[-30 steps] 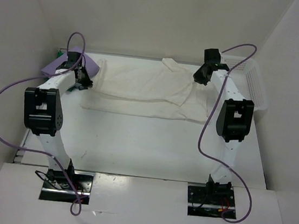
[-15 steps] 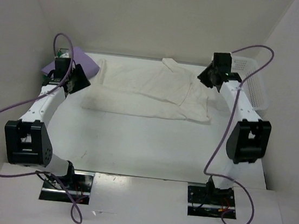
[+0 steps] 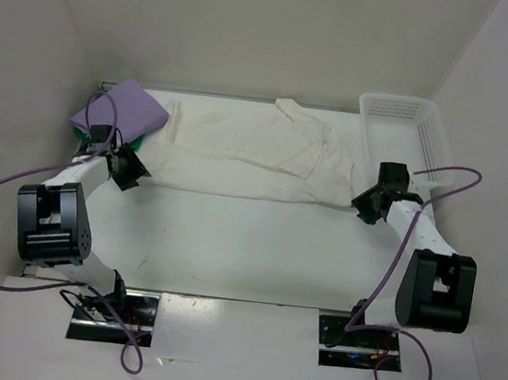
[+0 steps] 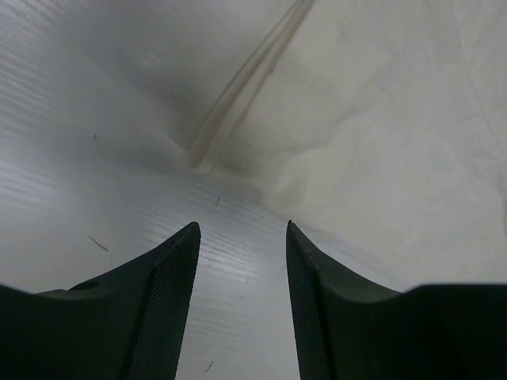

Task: Fold and stack the t-shirts
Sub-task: Fold the flattened tshirt in 1/3 of the way

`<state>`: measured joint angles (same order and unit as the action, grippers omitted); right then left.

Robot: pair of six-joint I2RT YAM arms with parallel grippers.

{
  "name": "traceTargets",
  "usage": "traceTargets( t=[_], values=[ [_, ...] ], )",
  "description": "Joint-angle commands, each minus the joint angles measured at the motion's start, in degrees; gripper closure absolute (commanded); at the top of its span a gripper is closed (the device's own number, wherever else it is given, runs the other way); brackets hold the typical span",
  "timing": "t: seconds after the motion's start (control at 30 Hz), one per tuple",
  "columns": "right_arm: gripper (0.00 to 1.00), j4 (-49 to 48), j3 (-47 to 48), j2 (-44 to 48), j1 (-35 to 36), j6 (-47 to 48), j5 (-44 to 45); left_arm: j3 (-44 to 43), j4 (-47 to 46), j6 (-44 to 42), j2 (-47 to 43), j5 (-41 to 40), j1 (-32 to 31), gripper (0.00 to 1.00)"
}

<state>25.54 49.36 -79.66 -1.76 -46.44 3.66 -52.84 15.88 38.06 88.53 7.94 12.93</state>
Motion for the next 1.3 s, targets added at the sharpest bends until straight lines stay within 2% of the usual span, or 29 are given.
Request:
traceTargets(
  t=[0.0, 0.13, 0.37, 0.5, 0.6, 0.63, 0.67, 0.77, 0.8, 0.83, 0.9, 1.03, 1.13, 1.27],
  values=[
    [0.60, -4.09, -0.67, 0.04, -1.75, -0.50, -0.23, 0.19, -3.83, 3.41, 2.52, 1.90, 0.69, 0.45],
    [0.56, -5.94, -0.06, -3.30, -1.76, -0.50, -0.23, 0.72, -5.85, 4.56, 4.80, 0.84, 0.69, 0.45],
    [0.55, -12.09, -0.06, -8.93, -1.76, -1.64, -1.37, 0.72, -8.31, 6.23, 8.85, 0.84, 0.69, 0.45],
    [0.53, -13.67, 0.47, -10.61, -1.76, -2.78, -1.38, -0.42, -8.32, 6.23, 10.87, 0.32, 0.69, 0.51],
    [0.62, -14.29, 1.52, -12.45, -1.76, -3.40, -0.24, -0.94, -9.55, 6.76, 11.39, 0.32, 0.69, 0.62],
    [0.71, -14.29, 1.52, -12.97, -2.28, -4.01, -0.23, -0.95, -9.55, 6.76, 11.40, -0.21, 0.69, 0.67],
    [0.75, -14.29, 1.52, -12.98, -2.28, -4.01, 0.72, -0.95, -9.55, 6.76, 11.40, -0.21, 0.69, 0.76],
    [0.86, -14.29, 1.00, -12.98, -2.28, -5.24, 1.78, -1.48, -9.55, 5.62, 10.78, -0.21, 0.69, 0.90],
    [0.89, -14.29, 0.48, -11.85, -2.28, -5.24, 2.40, -1.48, -9.55, 4.57, 10.78, -0.21, 0.69, 0.97],
    [0.92, -14.29, 0.47, -11.84, -2.28, -5.77, 2.40, -2.00, -8.16, 4.04, 10.18, -0.21, 0.69, 1.00],
    [0.98, -11.23, 0.47, -10.09, -2.28, -5.77, 3.02, -2.62, -6.40, 2.73, 9.39, 0.32, 0.69, 1.00],
    [1.00, -3.67, -0.05, -1.50, -2.81, -6.30, 2.15, 2.03, -2.79, 2.90, 3.25, 8.40, 4.99, 1.00],
    [1.00, 1.69, -2.95, 4.23, -4.47, -6.91, -0.05, 2.65, 4.40, -1.57, -2.98, 5.60, 5.62, 1.00],
    [1.00, 8.99, -5.77, 14.85, -8.35, -6.21, -3.73, 5.80, 11.18, -2.20, -12.05, 3.49, 6.23, 1.00]
  ],
)
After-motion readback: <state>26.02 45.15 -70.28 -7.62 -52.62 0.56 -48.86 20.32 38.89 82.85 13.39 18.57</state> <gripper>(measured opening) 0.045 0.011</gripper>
